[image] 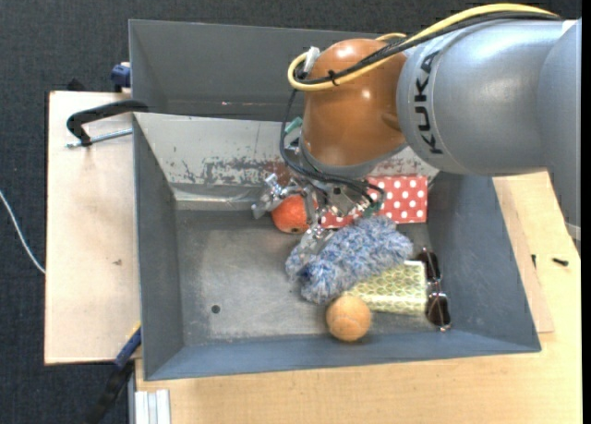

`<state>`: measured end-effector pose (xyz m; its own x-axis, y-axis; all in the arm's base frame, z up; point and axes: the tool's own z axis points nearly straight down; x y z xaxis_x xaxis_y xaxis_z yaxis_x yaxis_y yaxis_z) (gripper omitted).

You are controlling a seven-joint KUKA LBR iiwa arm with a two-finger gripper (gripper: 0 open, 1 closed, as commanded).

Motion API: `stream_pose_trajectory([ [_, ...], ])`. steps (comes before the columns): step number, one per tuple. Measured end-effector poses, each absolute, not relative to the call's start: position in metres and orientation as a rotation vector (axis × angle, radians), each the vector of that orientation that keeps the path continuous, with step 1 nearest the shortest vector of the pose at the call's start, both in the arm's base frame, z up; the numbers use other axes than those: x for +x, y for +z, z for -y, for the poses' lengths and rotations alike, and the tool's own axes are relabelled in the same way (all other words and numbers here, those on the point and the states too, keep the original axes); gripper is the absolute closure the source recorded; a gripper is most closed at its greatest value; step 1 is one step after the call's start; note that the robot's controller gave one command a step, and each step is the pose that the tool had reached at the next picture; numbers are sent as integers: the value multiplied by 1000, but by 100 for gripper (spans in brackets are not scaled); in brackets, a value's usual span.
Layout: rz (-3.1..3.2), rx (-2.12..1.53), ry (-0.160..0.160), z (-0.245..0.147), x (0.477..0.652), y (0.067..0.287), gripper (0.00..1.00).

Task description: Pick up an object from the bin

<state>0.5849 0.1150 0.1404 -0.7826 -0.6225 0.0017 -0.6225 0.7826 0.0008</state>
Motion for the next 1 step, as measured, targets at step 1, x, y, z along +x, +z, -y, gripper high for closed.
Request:
stream_pose_trajectory([
  [1,2814,1413,-2,-104,586,133,0],
])
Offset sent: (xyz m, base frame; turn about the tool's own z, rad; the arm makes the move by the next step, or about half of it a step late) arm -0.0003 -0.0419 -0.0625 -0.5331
